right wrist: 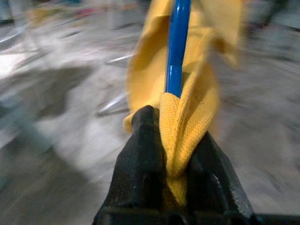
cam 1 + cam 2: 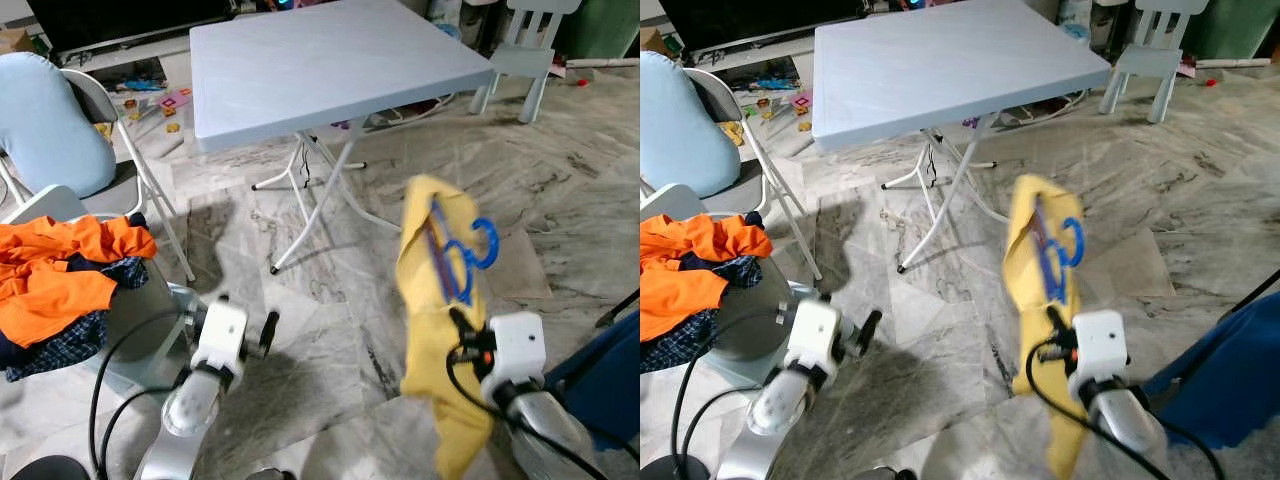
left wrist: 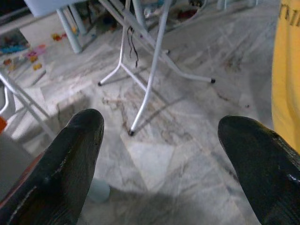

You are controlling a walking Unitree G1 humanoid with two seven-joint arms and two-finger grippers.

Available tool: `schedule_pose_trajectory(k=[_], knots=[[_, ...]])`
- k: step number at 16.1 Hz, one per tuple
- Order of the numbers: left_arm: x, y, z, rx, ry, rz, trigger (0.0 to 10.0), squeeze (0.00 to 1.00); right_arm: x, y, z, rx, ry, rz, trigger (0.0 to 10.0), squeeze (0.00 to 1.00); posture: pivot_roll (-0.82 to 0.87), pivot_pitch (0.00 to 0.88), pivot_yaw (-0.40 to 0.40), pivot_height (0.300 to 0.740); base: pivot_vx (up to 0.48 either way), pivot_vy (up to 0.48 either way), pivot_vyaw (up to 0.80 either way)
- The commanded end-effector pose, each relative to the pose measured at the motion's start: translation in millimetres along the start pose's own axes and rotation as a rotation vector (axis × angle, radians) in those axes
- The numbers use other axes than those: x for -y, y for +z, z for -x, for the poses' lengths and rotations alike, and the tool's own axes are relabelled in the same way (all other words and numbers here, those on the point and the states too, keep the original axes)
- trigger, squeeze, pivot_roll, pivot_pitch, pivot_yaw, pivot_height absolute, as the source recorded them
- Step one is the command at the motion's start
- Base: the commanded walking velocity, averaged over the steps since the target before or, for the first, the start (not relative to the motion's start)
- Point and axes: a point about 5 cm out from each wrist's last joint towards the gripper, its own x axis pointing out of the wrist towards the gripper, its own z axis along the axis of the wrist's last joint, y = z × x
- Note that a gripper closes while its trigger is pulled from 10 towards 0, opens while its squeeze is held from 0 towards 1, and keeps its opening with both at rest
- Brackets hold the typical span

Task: Hang hanger

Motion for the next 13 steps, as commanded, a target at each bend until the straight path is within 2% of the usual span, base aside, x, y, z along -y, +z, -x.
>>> schedule_pose_trajectory(k=[1,2,3,6,8,9,10,12,13], knots=[[-4.1,11,-2.1,0.038,0.009,-0.023,10.0,0.00,-23.0,19,3.4,0.069,0.211,0.043,10.0,0.00,-0.11,0.060,0.076,0.740,0.000,0.000,0.00],[-3.8,16,-5.7,0.055,0.016,-0.018,10.0,0.00,-22.6,20,9.8,0.052,0.278,0.070,10.0,0.00,-0.11,0.059,0.073,0.740,0.000,0.000,0.00],[-2.1,23,-11.1,0.061,0.018,-0.018,10.0,0.00,-14.1,25,13.9,0.041,0.302,0.055,10.0,0.00,-0.12,0.057,0.070,0.740,0.000,0.000,0.00],[9.6,34,-24.8,0.089,-0.023,0.031,10.0,0.00,-9.2,38,16.3,0.038,0.368,0.072,10.0,0.00,-0.14,0.056,0.073,0.740,0.000,0.000,0.00],[18.1,44,-30.5,0.119,-0.075,0.069,10.0,0.00,-16.4,41,16.2,0.036,0.419,0.048,10.0,0.00,-0.14,0.057,0.073,0.740,0.000,0.000,0.00],[23.7,50,-34.9,0.137,-0.118,0.102,10.0,0.00,-29.2,40,19.3,0.027,0.487,0.033,10.0,0.00,-0.14,0.057,0.073,0.740,0.000,0.000,0.00],[25.8,52,-36.3,0.140,-0.136,0.113,10.0,0.00,-32.7,40,20.7,0.022,0.511,0.025,10.0,0.00,-0.14,0.057,0.073,0.740,0.000,0.000,0.00],[35.9,52,-38.3,0.129,-0.215,0.102,10.0,0.00,-41.5,39,20.6,0.010,0.567,0.005,10.0,0.00,-0.14,0.056,0.073,0.740,0.000,0.000,0.00],[36.6,51,-39.1,0.126,-0.217,0.094,10.0,0.00,-43.6,41,19.2,0.016,0.591,-0.003,10.0,0.00,-0.14,0.056,0.073,0.740,0.000,0.000,0.00]])
